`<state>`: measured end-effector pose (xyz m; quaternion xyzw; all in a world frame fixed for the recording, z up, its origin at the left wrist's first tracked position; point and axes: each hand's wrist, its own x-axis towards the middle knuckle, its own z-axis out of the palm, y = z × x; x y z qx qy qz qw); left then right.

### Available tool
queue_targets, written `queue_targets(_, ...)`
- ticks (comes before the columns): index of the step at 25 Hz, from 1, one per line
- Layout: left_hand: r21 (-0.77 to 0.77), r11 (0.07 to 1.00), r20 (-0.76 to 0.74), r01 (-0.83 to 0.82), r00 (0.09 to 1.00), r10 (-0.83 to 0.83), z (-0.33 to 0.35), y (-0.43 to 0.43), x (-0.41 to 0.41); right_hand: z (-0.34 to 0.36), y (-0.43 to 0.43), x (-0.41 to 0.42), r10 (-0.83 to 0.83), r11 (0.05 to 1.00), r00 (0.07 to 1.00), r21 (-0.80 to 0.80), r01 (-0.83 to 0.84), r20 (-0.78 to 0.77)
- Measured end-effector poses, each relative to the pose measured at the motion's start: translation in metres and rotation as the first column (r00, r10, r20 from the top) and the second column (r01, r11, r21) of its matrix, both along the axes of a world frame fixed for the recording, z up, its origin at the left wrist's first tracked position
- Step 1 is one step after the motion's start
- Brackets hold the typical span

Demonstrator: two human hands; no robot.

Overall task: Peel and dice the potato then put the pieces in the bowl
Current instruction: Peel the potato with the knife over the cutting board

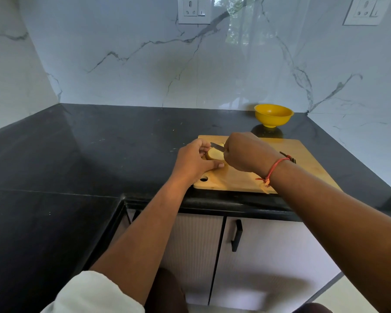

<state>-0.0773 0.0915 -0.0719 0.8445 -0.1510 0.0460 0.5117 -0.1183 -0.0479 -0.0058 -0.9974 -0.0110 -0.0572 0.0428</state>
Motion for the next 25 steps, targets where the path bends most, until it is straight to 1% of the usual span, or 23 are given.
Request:
queue_targets(5, 0.020, 1.000, 0.023, -0.004, 1.000, 0.004, 0.000, -0.002, 0.001, -0.002, 0.005, -0.002, -0.015, 1.000, 1.000, 0.004, 0.015, -0.019)
queue_targets(10, 0.026, 1.000, 0.054, 0.000, 0.999, -0.001, -0.001, 0.000, 0.000, -0.002, 0.010, -0.008, 0.005, 0.999, 0.999, -0.039, -0.006, -0.035)
queue_targets(16, 0.035, 0.999, 0.058, -0.013, 0.998, 0.010, 0.000, -0.003, 0.000, 0.004, 0.008, -0.015, 0.014, 0.999, 0.995, -0.038, -0.017, -0.098)
queue_targets(22, 0.037, 0.999, 0.047, -0.010, 0.999, 0.008, 0.000, -0.003, 0.002, 0.003, 0.006, -0.017, 0.006, 1.000, 0.992, 0.009, -0.005, -0.128)
queue_targets(25, 0.040, 0.999, 0.057, -0.012, 0.998, 0.010, -0.001, -0.003, 0.003, 0.005, 0.006, -0.022, -0.022, 0.999, 0.987, -0.042, 0.015, -0.158)
